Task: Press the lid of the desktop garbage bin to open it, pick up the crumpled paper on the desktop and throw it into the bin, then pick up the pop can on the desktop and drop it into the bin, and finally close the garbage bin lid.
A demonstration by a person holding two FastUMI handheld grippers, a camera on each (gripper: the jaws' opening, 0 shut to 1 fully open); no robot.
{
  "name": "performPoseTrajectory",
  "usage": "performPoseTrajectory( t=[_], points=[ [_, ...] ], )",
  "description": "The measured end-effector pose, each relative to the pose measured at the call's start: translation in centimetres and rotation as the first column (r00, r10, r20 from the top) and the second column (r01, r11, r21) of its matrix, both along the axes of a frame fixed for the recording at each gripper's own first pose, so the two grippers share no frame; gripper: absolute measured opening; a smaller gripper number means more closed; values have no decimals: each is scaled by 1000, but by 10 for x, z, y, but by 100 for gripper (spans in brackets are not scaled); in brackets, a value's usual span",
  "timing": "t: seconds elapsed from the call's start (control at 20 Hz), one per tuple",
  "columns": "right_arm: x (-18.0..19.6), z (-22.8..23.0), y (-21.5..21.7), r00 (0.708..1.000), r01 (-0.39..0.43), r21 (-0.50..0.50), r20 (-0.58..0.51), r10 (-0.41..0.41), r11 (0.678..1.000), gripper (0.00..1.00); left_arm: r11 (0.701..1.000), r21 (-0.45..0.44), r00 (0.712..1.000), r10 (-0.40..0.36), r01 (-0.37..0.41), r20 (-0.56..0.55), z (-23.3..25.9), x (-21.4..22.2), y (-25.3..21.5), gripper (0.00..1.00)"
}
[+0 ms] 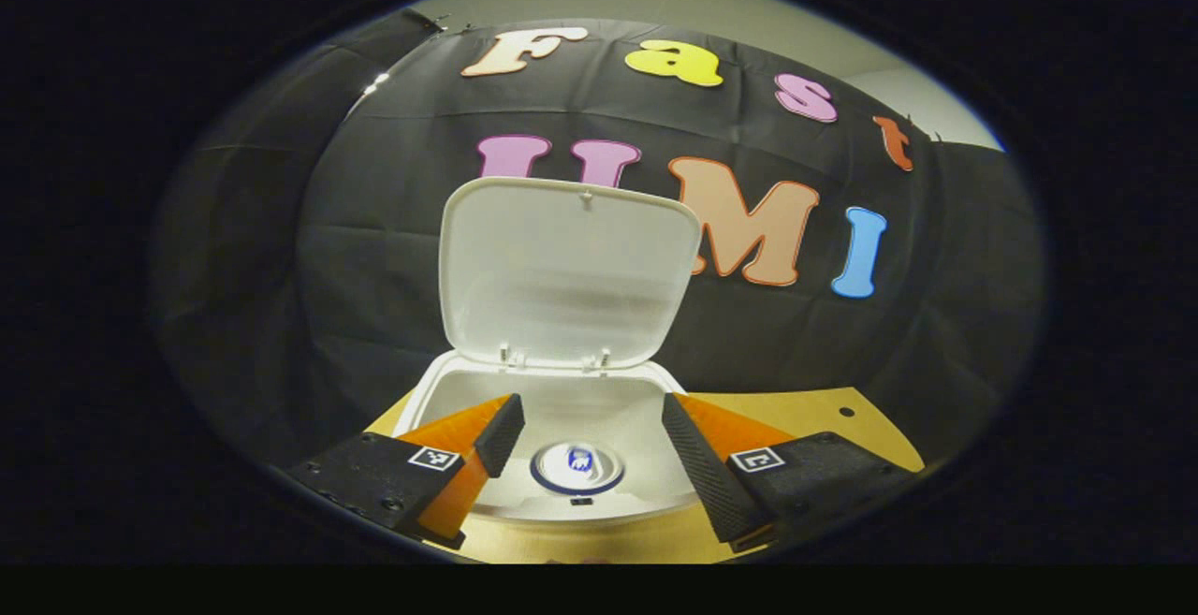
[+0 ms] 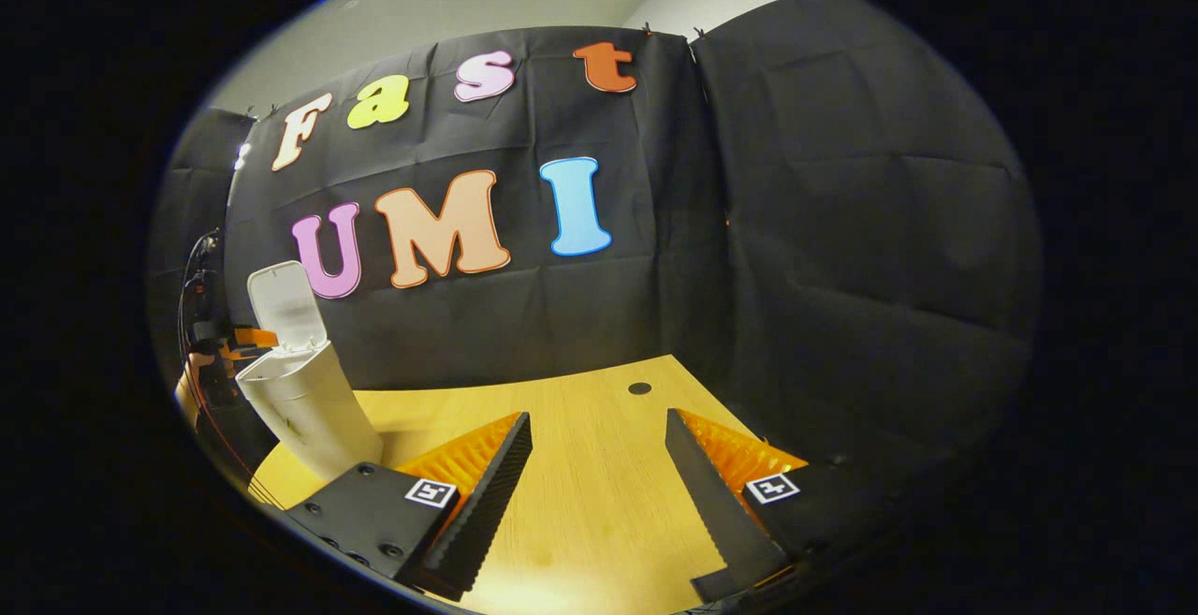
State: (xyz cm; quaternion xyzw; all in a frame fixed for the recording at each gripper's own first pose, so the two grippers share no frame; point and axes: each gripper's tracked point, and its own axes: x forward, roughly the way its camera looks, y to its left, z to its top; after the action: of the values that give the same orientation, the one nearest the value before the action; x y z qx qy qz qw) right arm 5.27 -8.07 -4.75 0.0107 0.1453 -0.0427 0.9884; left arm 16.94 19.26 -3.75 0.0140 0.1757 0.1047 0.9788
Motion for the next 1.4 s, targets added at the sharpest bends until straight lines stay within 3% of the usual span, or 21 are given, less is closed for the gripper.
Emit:
performPoseTrajectory(
  t=[0.35,0.4,0.45,0.5,0.6,0.65,0.8,0.85,0.9,0.95,1.05,1.15,1.4],
  points=[
    [-2,-14,30,999,38,4,-18,-38,999,96,975,161,971,-177,151,162,124,35,-22,90],
    [-2,-17,31,999,39,8,-21,-38,999,96,969,202,969,-176,139,174,139,42,-17,90],
    [-2,-21,31,999,41,9,-31,-41,999,96,962,252,972,-154,107,175,150,53,-7,97],
    [-1,-27,29,998,44,9,-46,-44,999,96,954,289,975,-132,76,177,165,63,0,95],
    [-4,-32,24,996,53,12,-71,-52,998,96,953,295,974,-127,68,185,181,88,-2,99],
    [-5,-33,20,995,62,14,-75,-61,998,96,957,284,975,-123,66,186,184,99,-2,95],
    [-13,-34,5,992,96,15,-82,-94,995,96,975,218,989,-57,26,137,170,123,14,99],
    [-16,-32,-2,991,108,11,-81,-107,994,96,980,197,992,-27,3,124,164,128,22,95],
    [-19,-32,-8,990,121,7,-80,-120,993,96,984,175,994,-3,-17,113,159,131,30,99],
    [-23,-30,-14,988,134,4,-78,-133,991,96,987,156,994,17,-34,106,155,135,38,95],
    [-27,-28,-22,985,154,4,-78,-153,988,96,987,151,995,49,-63,90,145,137,55,98],
    [-31,-27,-28,983,167,8,-81,-166,986,96,983,160,995,87,-94,51,131,134,71,94],
    [-35,-39,-23,982,159,16,-105,-157,987,94,981,191,997,28,-43,77,133,119,59,92]
  ],
)
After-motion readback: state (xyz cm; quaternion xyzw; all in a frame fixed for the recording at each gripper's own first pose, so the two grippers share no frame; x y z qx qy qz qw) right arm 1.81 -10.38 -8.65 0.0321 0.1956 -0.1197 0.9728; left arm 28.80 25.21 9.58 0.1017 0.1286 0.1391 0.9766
